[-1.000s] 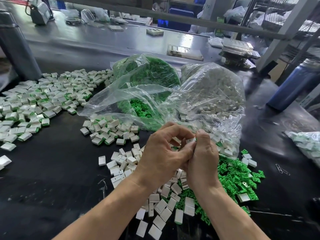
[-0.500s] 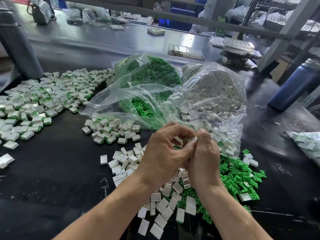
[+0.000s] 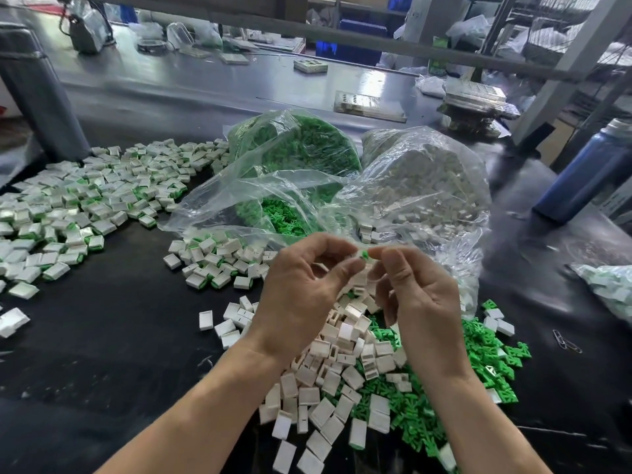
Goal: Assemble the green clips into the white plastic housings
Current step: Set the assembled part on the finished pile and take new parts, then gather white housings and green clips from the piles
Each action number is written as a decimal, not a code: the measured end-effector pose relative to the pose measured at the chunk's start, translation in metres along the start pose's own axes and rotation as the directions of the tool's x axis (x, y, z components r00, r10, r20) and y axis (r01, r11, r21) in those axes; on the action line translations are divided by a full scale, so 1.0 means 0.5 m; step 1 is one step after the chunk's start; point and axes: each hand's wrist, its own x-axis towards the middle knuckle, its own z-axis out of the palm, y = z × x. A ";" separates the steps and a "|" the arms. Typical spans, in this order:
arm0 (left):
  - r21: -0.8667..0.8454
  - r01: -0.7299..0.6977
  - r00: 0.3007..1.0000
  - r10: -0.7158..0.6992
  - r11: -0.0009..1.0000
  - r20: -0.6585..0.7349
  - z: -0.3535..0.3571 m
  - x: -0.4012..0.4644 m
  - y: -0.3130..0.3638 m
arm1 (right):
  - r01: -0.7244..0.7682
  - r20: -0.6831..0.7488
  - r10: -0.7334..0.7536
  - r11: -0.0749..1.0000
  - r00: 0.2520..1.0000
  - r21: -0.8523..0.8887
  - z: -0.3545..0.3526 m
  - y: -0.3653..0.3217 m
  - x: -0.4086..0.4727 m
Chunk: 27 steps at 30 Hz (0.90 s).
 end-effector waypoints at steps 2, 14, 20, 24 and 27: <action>-0.009 0.004 1.000 -0.004 1.000 0.009 -0.001 0.000 -0.002 | 0.012 0.042 -0.010 0.999 0.999 -0.036 -0.001 0.000 0.000; -0.100 0.109 0.993 -0.105 0.989 0.049 0.002 0.004 -0.009 | 0.007 0.026 -0.003 0.986 1.000 -0.169 -0.003 0.020 0.004; 0.231 0.196 0.975 -0.215 0.953 0.059 -0.053 0.020 -0.017 | -0.047 -0.037 0.040 0.975 0.999 -0.218 -0.013 0.025 0.006; 0.444 0.286 0.958 -0.239 0.849 -0.159 -0.109 0.035 -0.030 | -0.080 -0.046 0.070 0.958 0.996 -0.276 -0.029 0.030 0.011; 0.533 0.340 0.937 -0.231 0.775 -0.262 -0.132 0.042 -0.041 | -0.106 -0.042 0.098 0.944 0.994 -0.313 -0.033 0.035 0.012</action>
